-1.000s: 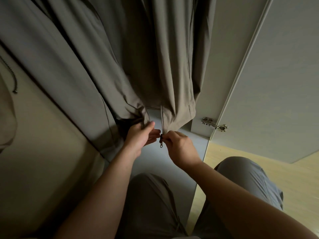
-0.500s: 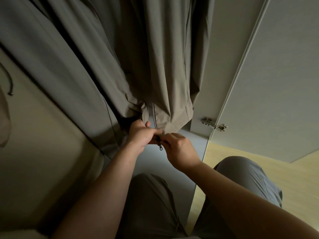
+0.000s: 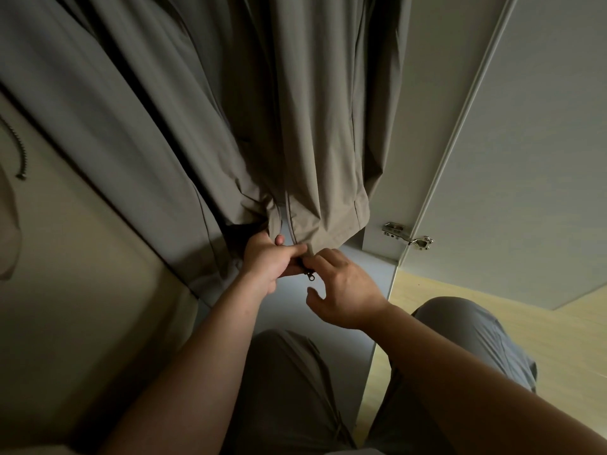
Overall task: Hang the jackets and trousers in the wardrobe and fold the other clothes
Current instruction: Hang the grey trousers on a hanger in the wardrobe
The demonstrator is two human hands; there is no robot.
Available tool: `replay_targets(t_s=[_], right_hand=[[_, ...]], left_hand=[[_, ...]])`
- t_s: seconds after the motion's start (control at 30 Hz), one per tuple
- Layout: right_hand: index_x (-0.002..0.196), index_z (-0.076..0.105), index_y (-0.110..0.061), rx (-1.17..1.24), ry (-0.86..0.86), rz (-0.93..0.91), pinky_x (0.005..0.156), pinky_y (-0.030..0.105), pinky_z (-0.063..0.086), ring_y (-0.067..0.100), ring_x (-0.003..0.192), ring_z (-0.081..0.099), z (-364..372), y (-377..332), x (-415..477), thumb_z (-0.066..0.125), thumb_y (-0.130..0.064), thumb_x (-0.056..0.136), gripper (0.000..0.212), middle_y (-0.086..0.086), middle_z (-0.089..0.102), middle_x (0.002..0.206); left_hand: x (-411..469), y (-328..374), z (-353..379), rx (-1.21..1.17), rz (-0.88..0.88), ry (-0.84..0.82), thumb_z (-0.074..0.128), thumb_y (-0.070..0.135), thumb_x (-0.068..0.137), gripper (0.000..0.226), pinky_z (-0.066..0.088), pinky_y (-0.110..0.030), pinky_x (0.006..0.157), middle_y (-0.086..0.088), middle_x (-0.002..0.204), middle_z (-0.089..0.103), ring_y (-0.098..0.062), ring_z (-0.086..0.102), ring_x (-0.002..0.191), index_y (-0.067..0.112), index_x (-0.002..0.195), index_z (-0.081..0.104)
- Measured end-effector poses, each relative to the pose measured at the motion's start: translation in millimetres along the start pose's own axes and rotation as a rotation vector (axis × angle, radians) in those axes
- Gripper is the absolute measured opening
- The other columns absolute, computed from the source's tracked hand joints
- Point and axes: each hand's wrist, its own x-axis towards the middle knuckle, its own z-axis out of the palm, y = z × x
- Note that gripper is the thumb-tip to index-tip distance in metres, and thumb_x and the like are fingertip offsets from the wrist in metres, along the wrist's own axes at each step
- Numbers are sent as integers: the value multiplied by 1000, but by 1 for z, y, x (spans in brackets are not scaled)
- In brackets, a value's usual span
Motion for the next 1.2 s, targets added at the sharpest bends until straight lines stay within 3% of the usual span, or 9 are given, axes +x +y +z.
replay_targets(t_s=[0.1, 0.23, 0.33, 0.4, 0.47, 0.57, 0.77, 1.03, 1.2], right_hand=[[124, 62, -8, -125, 37, -45, 72, 40, 55, 27, 86, 60, 2, 1, 2, 72, -26, 90, 40, 8, 64, 101], [120, 65, 0, -142, 134, -93, 61, 43, 55, 31, 74, 62, 7, 1, 3, 66, -13, 96, 27, 12, 67, 88], [110, 67, 1, -97, 204, -93, 59, 43, 55, 33, 74, 62, 10, -2, 2, 67, -8, 95, 17, 15, 66, 87], [107, 68, 1, -76, 237, -85, 59, 43, 54, 33, 75, 61, 12, -5, 1, 67, -6, 94, 14, 15, 65, 87], [107, 68, 1, -71, 266, -85, 57, 43, 53, 32, 74, 60, 13, -7, 1, 67, -2, 93, 14, 15, 65, 87], [104, 69, 1, -49, 315, -61, 54, 43, 53, 31, 72, 59, 13, -10, 4, 66, -2, 94, 12, 15, 65, 85], [99, 71, 1, -28, 385, -7, 52, 41, 52, 31, 69, 60, 10, -16, 14, 70, -5, 92, 9, 12, 65, 80], [96, 71, 0, -17, 467, 37, 51, 43, 50, 32, 68, 60, 5, -22, 19, 69, -8, 93, 8, 12, 63, 77], [92, 70, 1, -24, 499, 30, 51, 43, 49, 30, 67, 58, 3, -28, 23, 67, -9, 95, 10, 12, 62, 75]], left_hand=[[-2, 0, -1, -31, -12, 14, 79, -10, 78, 37, 59, -32, 53, -20, 116, 61, -30, 75, 68, 7, 97, 53], [-3, 2, -6, -109, -27, -48, 78, -5, 81, 32, 61, -35, 58, -17, 111, 61, -32, 76, 76, 9, 98, 56], [-5, 5, -12, -132, -82, -149, 74, 17, 91, 30, 60, -34, 61, -20, 98, 76, -32, 76, 81, 1, 114, 65], [-6, 6, -19, -172, -140, -185, 64, 39, 97, 33, 60, -36, 63, -18, 92, 76, -33, 76, 82, 7, 101, 63], [-6, 7, -24, -244, -210, -182, 49, 47, 102, 37, 60, -42, 67, -17, 96, 72, -37, 74, 87, 12, 89, 53], [-8, 5, -28, -151, -175, -116, 42, 31, 102, 31, 52, -37, 74, -16, 104, 68, -30, 67, 88, 12, 88, 62], [-16, 8, -29, -154, -22, -63, 61, 22, 100, 20, 41, -25, 64, -5, 94, 63, -12, 50, 74, 10, 112, 71], [-25, 16, -26, -303, 79, -119, 66, 1, 92, 11, 59, -22, 74, -11, 89, 73, -16, 70, 80, -2, 102, 70], [-29, 16, -17, -302, 83, 58, 77, 13, 87, 15, 58, -25, 74, -8, 94, 78, -16, 74, 84, 8, 101, 76]])
